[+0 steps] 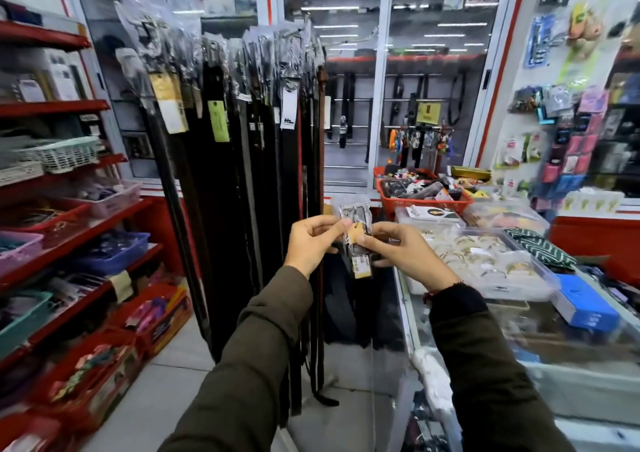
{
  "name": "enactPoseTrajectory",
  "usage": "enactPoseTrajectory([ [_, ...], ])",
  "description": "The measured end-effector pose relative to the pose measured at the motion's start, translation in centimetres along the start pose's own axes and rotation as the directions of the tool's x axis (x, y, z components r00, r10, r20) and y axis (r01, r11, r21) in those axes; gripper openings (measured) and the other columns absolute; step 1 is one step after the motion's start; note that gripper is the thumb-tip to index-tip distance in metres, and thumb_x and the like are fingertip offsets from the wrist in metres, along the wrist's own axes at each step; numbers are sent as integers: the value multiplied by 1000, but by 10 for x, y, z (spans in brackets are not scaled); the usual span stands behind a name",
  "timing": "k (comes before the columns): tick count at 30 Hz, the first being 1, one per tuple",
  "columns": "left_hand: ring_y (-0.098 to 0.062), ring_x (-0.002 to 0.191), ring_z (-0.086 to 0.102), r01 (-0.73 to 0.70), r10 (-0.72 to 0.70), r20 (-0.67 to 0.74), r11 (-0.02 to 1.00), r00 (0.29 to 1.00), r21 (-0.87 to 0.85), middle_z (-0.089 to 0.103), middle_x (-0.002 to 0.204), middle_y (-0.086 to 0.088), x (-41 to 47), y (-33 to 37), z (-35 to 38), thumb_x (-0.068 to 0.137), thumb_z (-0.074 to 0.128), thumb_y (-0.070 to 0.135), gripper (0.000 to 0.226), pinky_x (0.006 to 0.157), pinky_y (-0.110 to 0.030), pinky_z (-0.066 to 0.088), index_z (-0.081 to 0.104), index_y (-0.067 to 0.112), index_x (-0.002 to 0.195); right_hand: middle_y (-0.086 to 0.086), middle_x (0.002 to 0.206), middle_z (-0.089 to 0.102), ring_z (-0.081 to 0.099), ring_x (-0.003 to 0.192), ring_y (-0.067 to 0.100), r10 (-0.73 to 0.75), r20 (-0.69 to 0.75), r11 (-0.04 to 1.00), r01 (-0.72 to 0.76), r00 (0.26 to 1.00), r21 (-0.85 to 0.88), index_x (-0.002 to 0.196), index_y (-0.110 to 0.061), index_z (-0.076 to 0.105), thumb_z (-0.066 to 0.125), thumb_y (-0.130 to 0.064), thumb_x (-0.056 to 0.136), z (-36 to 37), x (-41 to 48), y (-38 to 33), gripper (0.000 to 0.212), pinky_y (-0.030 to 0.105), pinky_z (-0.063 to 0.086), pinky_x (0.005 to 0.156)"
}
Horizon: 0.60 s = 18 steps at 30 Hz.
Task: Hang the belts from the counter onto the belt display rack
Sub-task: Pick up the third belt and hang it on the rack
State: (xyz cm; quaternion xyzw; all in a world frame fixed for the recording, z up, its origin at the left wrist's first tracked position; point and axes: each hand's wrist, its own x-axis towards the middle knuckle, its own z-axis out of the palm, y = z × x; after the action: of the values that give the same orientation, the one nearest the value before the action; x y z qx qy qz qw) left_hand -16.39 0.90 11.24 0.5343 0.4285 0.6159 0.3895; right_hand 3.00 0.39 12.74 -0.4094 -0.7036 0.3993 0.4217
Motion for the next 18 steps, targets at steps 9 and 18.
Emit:
enactPoseTrajectory([
  [9, -28, 98, 76, -137, 103, -201, 978, 974, -159, 80, 97, -12, 26, 50, -21, 82, 83, 23, 25, 86, -43, 62, 79, 10, 102, 2, 80, 80, 74, 69, 10, -147, -74, 936, 163, 986, 311, 97, -10, 76, 72, -3, 89, 26, 43, -39, 11, 26, 65, 69],
  [18, -22, 99, 75, -185, 148, -190, 964, 971, -191, 77, 105, -14, 65, 98, -35, 88, 74, 10, 29, 84, -28, 62, 72, 0, 116, -1, 88, 81, 76, 85, 12, -269, -236, 873, 339, 934, 349, 104, -12, 76, 74, -8, 89, 32, 96, -86, 15, 22, 63, 71],
])
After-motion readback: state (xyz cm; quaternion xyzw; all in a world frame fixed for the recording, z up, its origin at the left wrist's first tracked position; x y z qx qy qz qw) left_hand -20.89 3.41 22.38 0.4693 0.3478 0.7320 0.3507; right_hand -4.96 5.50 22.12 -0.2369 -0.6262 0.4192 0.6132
